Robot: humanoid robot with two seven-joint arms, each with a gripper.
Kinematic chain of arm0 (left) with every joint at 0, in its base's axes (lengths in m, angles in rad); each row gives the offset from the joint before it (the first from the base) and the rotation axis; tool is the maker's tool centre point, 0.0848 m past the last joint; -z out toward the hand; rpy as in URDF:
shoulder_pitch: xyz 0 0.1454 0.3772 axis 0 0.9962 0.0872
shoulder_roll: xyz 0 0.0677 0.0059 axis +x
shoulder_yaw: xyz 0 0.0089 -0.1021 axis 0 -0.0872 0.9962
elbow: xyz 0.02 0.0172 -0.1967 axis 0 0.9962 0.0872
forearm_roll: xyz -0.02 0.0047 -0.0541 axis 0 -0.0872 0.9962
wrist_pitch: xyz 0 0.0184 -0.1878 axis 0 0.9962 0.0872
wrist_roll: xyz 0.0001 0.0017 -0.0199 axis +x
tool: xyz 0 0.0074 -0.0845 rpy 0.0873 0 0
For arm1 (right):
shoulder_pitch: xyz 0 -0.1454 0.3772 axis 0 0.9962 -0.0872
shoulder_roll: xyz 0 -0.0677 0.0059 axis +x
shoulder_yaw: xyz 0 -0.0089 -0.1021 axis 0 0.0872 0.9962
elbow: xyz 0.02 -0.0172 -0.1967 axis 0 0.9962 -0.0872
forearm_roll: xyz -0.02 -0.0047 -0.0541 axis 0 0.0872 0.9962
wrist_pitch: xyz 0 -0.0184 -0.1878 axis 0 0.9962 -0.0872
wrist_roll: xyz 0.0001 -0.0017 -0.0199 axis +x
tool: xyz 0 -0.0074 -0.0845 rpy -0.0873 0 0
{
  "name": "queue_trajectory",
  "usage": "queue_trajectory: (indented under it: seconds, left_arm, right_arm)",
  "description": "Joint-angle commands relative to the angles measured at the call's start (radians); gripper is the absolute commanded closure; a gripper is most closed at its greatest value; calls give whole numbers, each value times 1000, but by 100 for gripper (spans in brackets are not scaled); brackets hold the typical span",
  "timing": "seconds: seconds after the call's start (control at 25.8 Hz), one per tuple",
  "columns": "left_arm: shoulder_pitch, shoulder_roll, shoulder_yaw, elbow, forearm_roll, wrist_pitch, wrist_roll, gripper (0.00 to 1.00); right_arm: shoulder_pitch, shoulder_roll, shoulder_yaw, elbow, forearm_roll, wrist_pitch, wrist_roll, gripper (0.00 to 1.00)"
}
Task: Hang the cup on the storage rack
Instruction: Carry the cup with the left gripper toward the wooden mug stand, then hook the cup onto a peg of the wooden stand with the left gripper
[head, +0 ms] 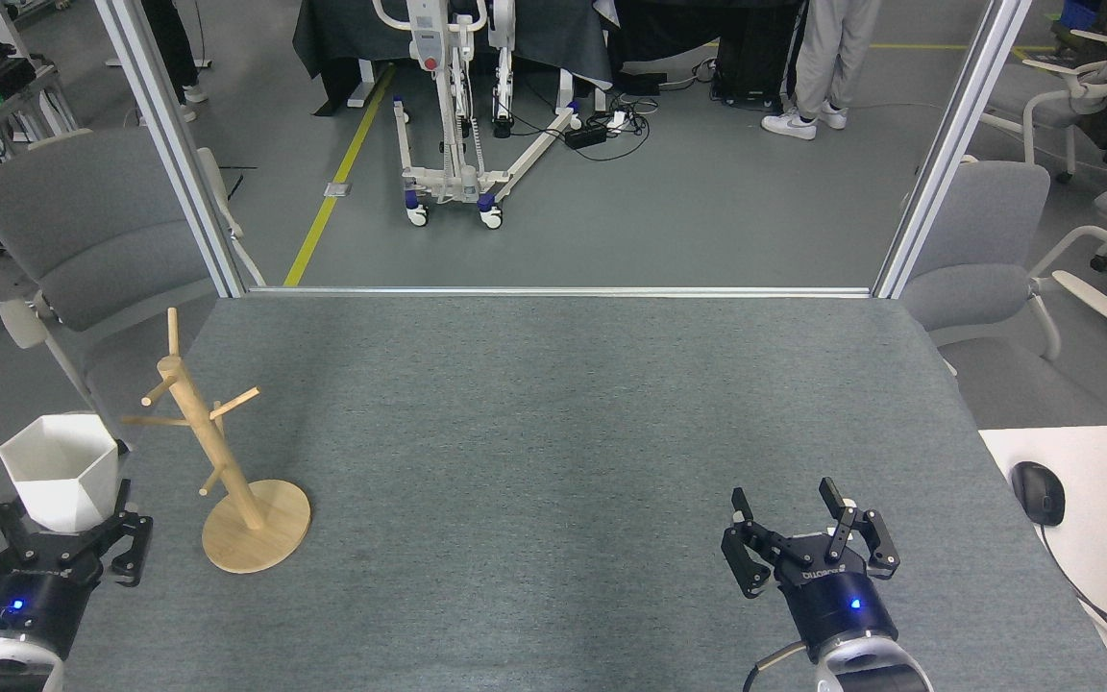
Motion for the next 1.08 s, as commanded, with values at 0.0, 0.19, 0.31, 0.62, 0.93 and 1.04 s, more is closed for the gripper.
queue_trajectory:
  seconds: [0.0,0.19,0.31,0.62,0.93,1.04]
  left_arm:
    - [-35,-6,-10,41,-16,12,-6,100]
    - [-43,-19,-12,41,-20,12,-6,100]
    - [-56,-32,-12,41,-43,12,-8,100]
    - [-75,-42,-18,44,-62,11,-42,100]
    - [-66,-41,-67,56,-62,12,-40,100]
    - [-69,-41,-69,72,-63,12,-40,100]
  right_arm:
    - [6,-5,0,4,0,0,-7,0]
    - [8,-5,1,7,-8,2,-7,0]
    - [12,-11,0,12,-10,2,-7,0]
    - [8,-17,-2,12,-16,8,-5,0]
    - [-23,-20,-2,45,-17,10,-5,0]
    - [-23,-15,-2,47,-17,8,-5,0]
